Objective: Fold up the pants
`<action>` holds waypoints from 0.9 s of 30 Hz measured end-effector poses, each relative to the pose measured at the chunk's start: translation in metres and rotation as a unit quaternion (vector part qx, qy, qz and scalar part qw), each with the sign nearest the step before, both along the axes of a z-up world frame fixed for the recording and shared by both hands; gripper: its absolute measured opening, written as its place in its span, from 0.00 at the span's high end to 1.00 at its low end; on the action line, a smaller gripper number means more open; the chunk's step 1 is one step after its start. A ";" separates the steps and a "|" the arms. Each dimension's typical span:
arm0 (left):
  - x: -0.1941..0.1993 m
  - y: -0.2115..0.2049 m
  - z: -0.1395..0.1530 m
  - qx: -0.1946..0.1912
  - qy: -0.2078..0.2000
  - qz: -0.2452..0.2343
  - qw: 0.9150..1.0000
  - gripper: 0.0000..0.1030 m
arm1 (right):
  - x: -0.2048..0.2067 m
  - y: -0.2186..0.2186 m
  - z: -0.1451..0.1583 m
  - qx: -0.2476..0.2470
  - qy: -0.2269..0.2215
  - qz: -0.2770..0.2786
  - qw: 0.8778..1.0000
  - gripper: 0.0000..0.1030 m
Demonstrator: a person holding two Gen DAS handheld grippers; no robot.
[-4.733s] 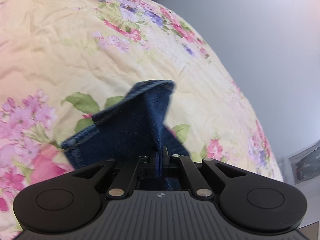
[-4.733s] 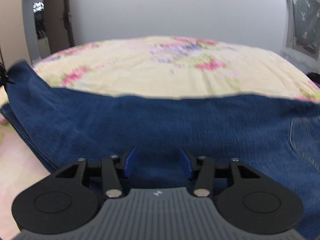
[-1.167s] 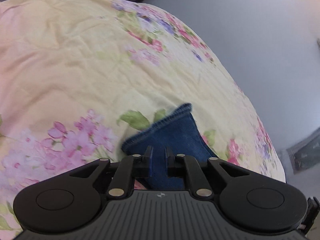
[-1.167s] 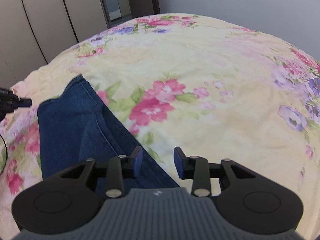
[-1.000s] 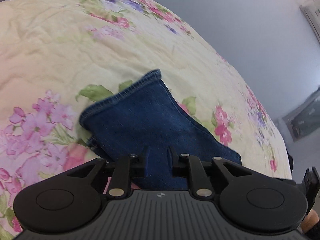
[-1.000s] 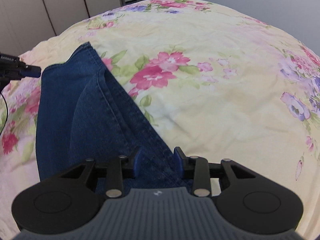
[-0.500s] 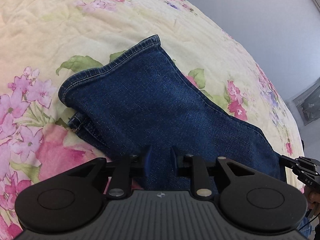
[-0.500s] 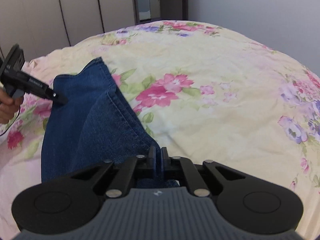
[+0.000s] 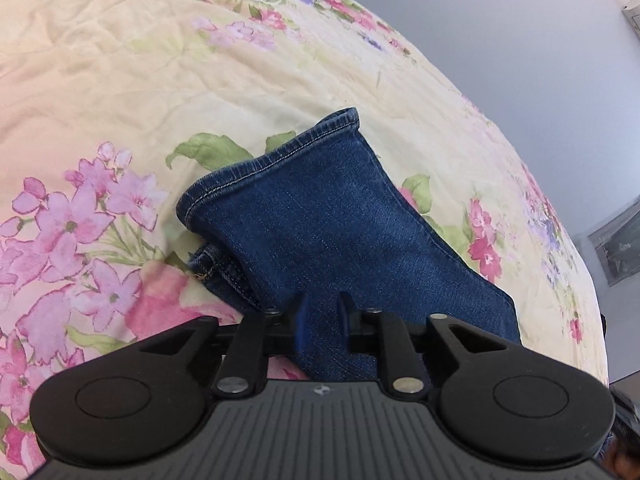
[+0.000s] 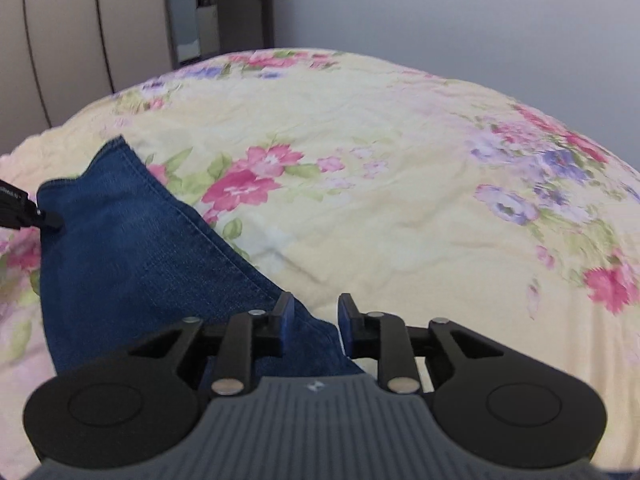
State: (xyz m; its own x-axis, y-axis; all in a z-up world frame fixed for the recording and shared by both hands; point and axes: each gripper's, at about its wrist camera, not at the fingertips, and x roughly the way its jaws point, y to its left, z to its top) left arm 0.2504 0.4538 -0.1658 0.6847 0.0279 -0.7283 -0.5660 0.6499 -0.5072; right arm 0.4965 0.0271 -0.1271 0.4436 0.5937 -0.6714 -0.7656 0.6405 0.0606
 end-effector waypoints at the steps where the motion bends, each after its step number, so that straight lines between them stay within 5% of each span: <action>1: 0.001 -0.001 -0.001 0.001 0.003 0.001 1.000 0.77 | -0.016 -0.020 0.008 0.013 -0.002 -0.018 1.000 0.80; 6: 0.006 -0.014 0.000 0.007 0.011 0.022 1.000 0.77 | -0.095 -0.087 0.002 0.042 0.016 -0.082 0.996 0.80; 10: 0.007 -0.044 0.015 0.019 -0.004 -0.001 1.000 0.77 | -0.127 -0.097 -0.053 -0.007 0.049 -0.110 0.993 0.79; 16: 0.012 -0.113 0.036 0.047 -0.039 -0.078 0.995 0.72 | -0.137 -0.136 -0.043 0.109 0.030 -0.166 0.980 0.76; 19: 0.020 -0.145 0.033 0.031 -0.044 -0.102 0.993 0.68 | -0.131 -0.148 -0.041 0.109 0.016 -0.179 0.978 0.71; 21: 0.022 -0.159 0.026 0.007 -0.041 -0.100 0.994 0.68 | -0.121 -0.149 -0.055 0.077 0.045 -0.187 0.978 0.64; 25: 0.009 -0.161 0.016 -0.041 -0.059 -0.054 0.996 0.66 | -0.118 -0.151 -0.068 0.075 0.044 -0.164 0.983 0.62; 27: -0.003 -0.153 0.015 -0.048 -0.071 -0.019 0.996 0.52 | -0.119 -0.153 -0.063 0.089 0.040 -0.163 0.982 0.62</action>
State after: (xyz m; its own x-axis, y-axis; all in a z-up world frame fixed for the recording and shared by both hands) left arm 0.2475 0.3011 -0.1511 0.7798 -0.0656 -0.6226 -0.4605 0.6136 -0.6415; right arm 0.3771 -0.1264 -0.1897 0.5791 0.5399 -0.6108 -0.5096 0.8246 0.2457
